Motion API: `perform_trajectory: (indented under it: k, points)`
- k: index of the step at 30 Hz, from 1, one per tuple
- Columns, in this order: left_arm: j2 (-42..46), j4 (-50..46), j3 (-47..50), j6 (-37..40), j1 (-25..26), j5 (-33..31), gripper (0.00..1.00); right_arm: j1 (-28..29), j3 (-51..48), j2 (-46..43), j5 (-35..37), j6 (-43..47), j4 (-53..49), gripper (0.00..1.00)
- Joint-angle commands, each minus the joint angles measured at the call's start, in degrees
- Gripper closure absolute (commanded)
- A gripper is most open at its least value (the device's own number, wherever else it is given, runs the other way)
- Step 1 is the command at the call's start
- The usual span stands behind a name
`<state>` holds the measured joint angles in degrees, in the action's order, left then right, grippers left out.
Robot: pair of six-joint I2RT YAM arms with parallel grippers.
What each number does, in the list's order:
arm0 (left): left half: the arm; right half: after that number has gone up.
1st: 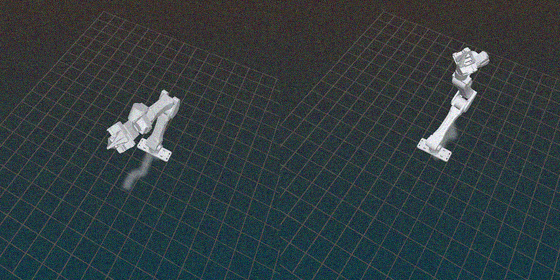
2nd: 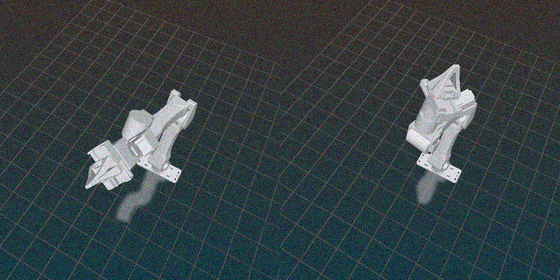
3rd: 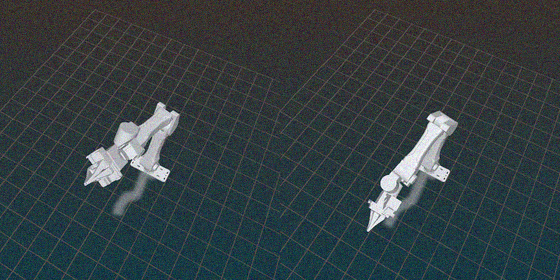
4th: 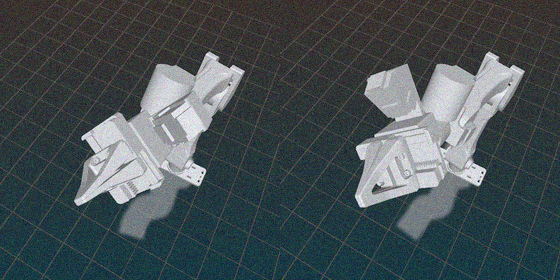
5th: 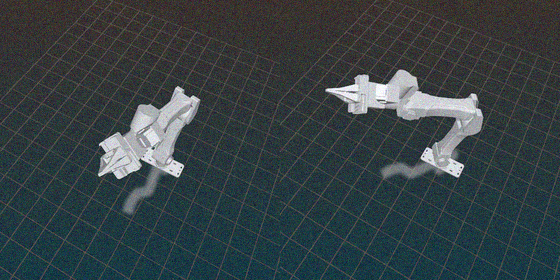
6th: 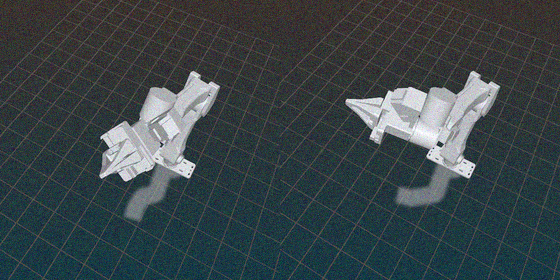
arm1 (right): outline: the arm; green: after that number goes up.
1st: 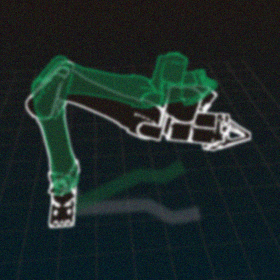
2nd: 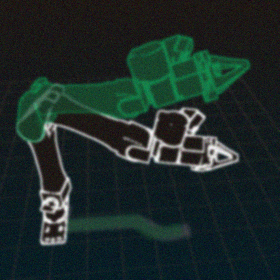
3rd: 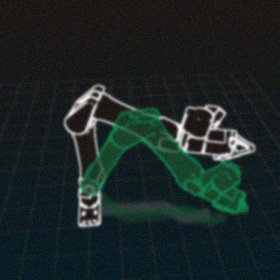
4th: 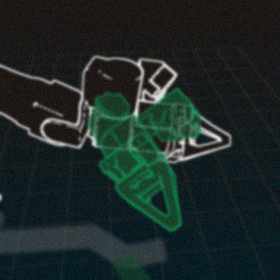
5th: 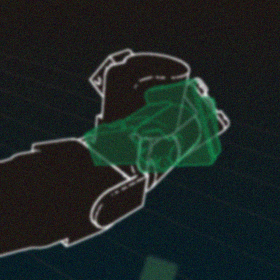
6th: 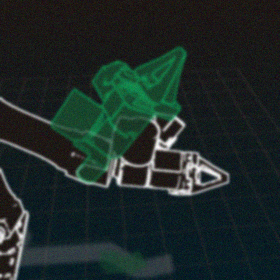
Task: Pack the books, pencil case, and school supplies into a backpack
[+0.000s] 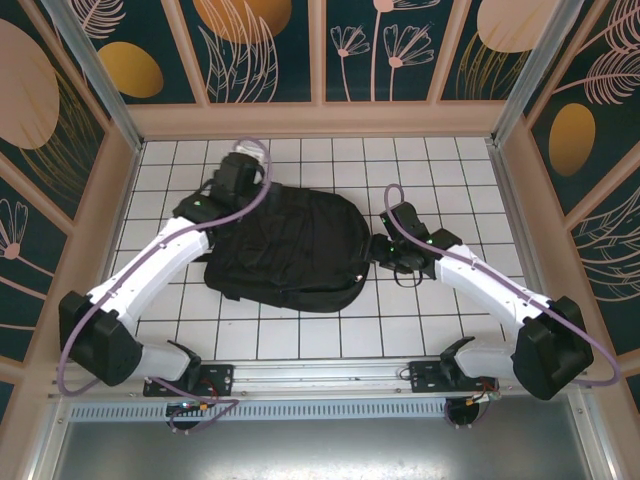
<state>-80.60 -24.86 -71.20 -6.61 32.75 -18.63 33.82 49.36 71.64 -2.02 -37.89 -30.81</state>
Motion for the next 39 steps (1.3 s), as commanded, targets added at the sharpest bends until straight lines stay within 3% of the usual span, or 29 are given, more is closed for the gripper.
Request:
perform_trajectory:
  k: [1,6,9,11,13,15,19,24,32,39]
  points:
    - [-3.1,-1.01,0.05,9.16,6.66,5.88,0.04,-0.32,-0.85,-2.2,-1.38,3.73,2.08,0.39]
    - [-4.73,-5.52,-5.47,-5.65,6.87,12.39,0.03,-1.99,-1.32,-3.27,-2.47,3.46,2.3,0.39]
    - [-2.06,-3.89,-4.56,-22.16,6.8,18.34,0.02,-2.14,-1.75,-2.64,-2.69,2.34,2.59,0.41]
    - [0.81,2.4,0.16,-34.65,6.89,27.81,0.01,-2.18,-2.22,-2.8,-2.04,1.1,2.85,0.43]
    - [3.29,2.97,3.52,-49.48,6.88,27.21,0.01,-2.18,-2.88,-3.31,-2.11,-0.23,3.4,0.44]
    - [4.0,5.46,7.5,-61.49,7.5,32.48,0.01,-2.16,-3.84,-3.75,-2.62,-1.35,4.35,0.45]
    - [5.93,6.4,12.87,-74.7,10.74,32.52,0.02,-2.11,-4.75,-3.47,-2.47,-2.4,4.79,0.47]
    - [4.53,7.74,12.53,-82.08,15.3,30.86,0.02,-2.1,-5.75,-3.7,-1.67,-3.51,5.13,0.48]
    - [-2.97,12.08,11.71,-87.06,17.5,31.04,0.17,-1.39,-5.78,-5.05,0.6,-4.45,4.48,0.5]
    - [-7.94,11.7,9.14,-89.23,19.07,31.73,0.22,-1.3,-5.73,-6.36,1.67,-4.2,4.13,0.51]
